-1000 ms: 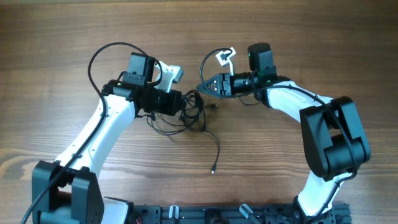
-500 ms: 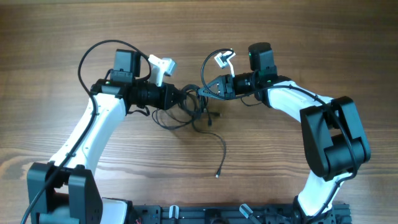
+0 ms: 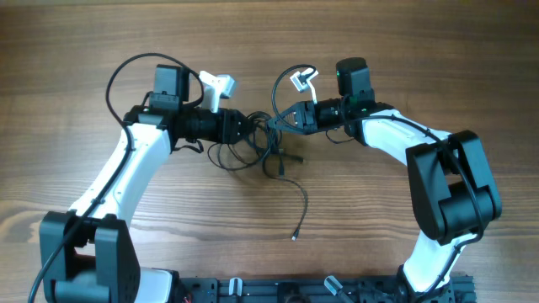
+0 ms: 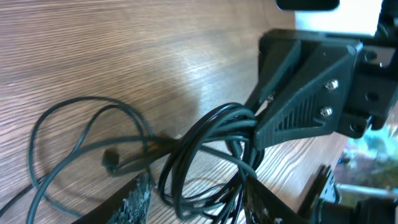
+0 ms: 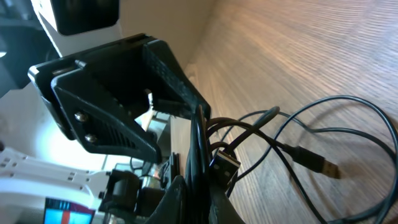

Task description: Untangle cables

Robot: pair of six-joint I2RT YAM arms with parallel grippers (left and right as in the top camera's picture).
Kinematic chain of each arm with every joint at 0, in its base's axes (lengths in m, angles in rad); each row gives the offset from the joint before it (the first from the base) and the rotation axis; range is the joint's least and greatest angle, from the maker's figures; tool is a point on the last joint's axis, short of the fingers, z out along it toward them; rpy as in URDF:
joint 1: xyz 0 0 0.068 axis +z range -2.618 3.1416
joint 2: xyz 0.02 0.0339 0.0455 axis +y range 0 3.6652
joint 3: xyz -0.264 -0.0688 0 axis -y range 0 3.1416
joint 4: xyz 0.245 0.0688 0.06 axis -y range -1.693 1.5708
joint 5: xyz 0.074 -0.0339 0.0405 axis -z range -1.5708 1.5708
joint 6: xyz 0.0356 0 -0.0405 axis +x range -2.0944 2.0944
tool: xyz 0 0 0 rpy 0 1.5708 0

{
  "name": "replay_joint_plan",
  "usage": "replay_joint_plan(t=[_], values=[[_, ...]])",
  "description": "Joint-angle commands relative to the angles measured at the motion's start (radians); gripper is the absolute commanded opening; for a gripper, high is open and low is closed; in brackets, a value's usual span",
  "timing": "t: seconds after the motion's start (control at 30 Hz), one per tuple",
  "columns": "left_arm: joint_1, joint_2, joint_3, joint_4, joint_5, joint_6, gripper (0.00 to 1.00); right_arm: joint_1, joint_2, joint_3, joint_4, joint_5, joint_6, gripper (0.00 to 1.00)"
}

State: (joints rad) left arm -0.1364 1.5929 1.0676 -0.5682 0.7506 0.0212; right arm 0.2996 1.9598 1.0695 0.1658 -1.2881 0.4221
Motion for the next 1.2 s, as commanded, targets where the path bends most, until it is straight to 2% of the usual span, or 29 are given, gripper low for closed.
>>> replay_joint_plan(t=[0.0,0.07,0.17,0.37,0.43,0.6,0.93,0.97,1.03,1.07,1.17], values=[[0.043,0.004,0.038,-0.006,0.016,-0.131,0.5,0.005,-0.002,0.002,0.006,0.104,0.104,0.04],[0.026,0.005,0.038,-0.058,0.014,-0.126,0.45,0.005,-0.002,0.002,0.006,0.198,0.198,0.04],[-0.016,0.005,0.037,-0.116,-0.018,-0.097,0.38,0.005,-0.002,0.002,0.009,0.262,0.262,0.05],[-0.15,0.006,0.018,-0.096,-0.184,-0.098,0.37,0.005,-0.002,0.002,0.009,0.264,0.288,0.04],[-0.188,0.007,0.018,-0.063,-0.229,-0.117,0.32,0.005,-0.002,0.002,0.009,0.264,0.288,0.04],[-0.245,0.011,0.017,-0.002,-0.478,-0.273,0.33,0.005,-0.002,0.002,0.009,0.264,0.286,0.04],[-0.294,0.086,0.017,0.075,-0.482,-0.291,0.33,0.005,-0.002,0.002,0.009,0.264,0.285,0.04],[-0.294,0.086,0.017,0.079,-0.483,-0.291,0.3,0.005,-0.002,0.002,0.009,0.264,0.285,0.04],[-0.293,0.086,0.017,0.079,-0.485,-0.291,0.13,0.005,-0.002,0.002,0.009,0.264,0.285,0.04],[-0.292,0.086,0.017,0.079,-0.496,-0.291,0.09,0.005,-0.002,0.002,0.009,0.264,0.285,0.04],[-0.292,0.086,0.017,0.075,-0.534,-0.291,0.08,0.005,-0.002,0.002,0.009,0.264,0.285,0.04]])
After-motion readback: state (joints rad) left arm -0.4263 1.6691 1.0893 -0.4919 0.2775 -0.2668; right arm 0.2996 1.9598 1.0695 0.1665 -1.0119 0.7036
